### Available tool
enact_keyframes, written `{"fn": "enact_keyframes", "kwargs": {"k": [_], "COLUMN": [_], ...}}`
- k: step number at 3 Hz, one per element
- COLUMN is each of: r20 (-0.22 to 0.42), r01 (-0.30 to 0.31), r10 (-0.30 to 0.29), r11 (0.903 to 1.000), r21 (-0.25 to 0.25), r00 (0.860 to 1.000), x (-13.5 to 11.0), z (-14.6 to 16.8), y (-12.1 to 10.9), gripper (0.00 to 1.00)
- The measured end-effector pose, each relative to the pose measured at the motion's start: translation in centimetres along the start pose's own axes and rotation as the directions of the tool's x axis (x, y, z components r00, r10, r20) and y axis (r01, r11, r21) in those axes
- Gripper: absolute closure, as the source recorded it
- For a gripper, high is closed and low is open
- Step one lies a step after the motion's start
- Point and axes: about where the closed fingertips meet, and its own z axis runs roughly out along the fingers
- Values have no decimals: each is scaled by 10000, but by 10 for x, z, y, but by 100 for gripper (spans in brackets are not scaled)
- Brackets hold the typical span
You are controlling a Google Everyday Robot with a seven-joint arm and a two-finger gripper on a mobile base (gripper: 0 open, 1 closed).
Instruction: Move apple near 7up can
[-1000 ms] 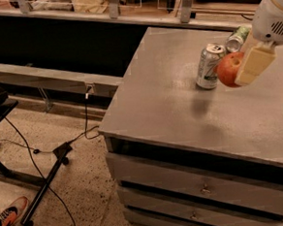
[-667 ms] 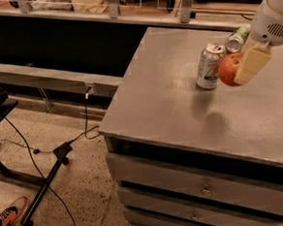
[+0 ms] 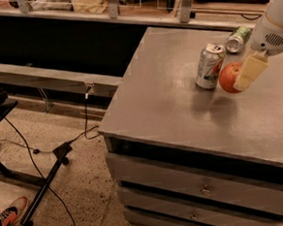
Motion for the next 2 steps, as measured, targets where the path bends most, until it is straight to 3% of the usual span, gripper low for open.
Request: {"fn": "enact_keyframes", "kwargs": {"k": [1,2], "r20": [-46,-3], "r01": [-19,-13], "r10": [17,13], "r11": [9990,9992], "r21": [-444,-409], "r00": [10000,10000], "x": [3,1], "z": [18,21], "y": [-1,-3], "gripper": [62,39]}}
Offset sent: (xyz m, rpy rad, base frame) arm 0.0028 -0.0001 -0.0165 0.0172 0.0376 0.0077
